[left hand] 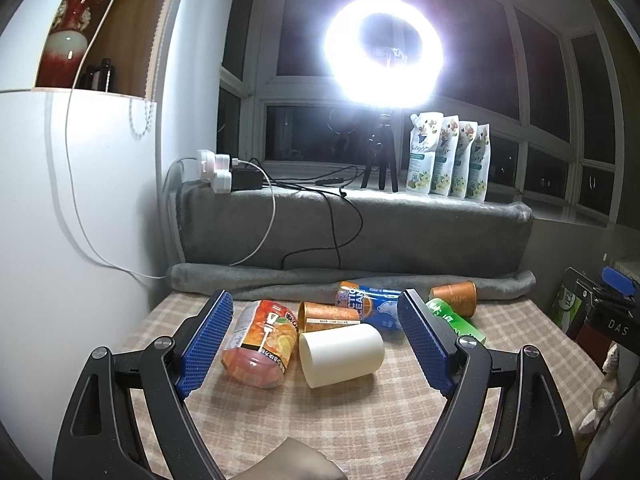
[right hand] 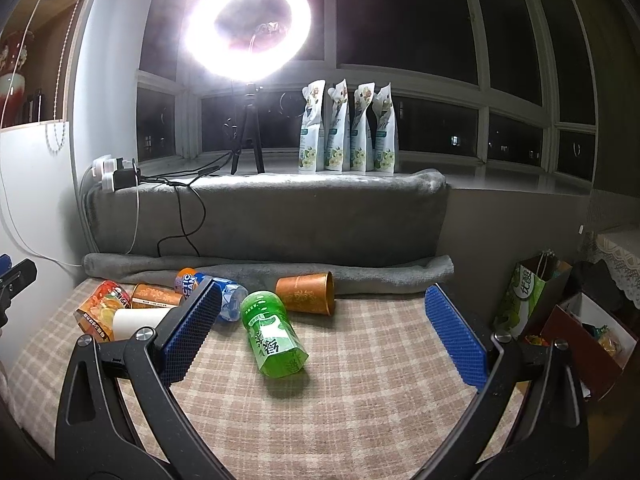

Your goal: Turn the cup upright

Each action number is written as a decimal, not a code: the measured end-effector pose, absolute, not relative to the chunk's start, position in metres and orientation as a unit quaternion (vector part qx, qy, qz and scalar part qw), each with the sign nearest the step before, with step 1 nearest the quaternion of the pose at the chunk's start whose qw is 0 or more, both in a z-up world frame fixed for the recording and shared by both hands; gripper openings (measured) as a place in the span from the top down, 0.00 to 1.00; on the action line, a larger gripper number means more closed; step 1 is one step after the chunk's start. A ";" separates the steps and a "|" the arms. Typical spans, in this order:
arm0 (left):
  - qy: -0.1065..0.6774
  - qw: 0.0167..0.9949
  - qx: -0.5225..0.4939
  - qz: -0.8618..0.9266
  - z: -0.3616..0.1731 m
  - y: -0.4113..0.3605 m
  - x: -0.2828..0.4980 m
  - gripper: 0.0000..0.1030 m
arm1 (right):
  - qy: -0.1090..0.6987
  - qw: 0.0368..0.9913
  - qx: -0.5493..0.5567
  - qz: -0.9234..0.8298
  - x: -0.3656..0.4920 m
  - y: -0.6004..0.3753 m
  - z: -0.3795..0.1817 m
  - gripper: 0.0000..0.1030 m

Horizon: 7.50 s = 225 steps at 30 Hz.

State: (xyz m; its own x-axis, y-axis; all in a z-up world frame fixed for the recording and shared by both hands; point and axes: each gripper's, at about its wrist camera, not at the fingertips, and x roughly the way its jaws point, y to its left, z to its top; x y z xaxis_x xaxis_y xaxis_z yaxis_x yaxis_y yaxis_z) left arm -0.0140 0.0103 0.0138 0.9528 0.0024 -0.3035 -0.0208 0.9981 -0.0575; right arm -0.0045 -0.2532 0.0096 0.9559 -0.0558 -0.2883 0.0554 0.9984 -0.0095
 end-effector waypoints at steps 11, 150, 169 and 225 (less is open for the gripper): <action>0.156 0.987 -0.030 0.007 0.011 0.008 -0.013 0.18 | 0.145 0.989 0.000 -0.028 -0.004 -0.254 0.009 0.00; 0.279 0.959 -0.050 0.003 -0.042 0.040 0.004 0.18 | 0.478 0.819 -0.035 0.317 0.113 -0.161 -0.075 0.34; 0.314 0.946 -0.053 -0.063 -0.049 -0.003 0.004 0.18 | 0.543 0.785 0.092 0.284 0.103 -0.186 -0.131 0.31; 0.505 0.779 -0.340 -0.149 -0.132 -0.009 0.104 0.31 | 0.397 0.903 0.053 0.155 0.023 -0.276 -0.083 0.23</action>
State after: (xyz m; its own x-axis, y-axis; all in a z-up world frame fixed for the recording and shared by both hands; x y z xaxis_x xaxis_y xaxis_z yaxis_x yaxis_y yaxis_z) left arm 0.1036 -0.0093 -0.1323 0.4457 -0.5758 -0.6854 -0.1114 0.7240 -0.6808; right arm 0.0232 -0.2761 -0.0830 0.6367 0.3221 -0.7006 -0.2386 0.9463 0.2183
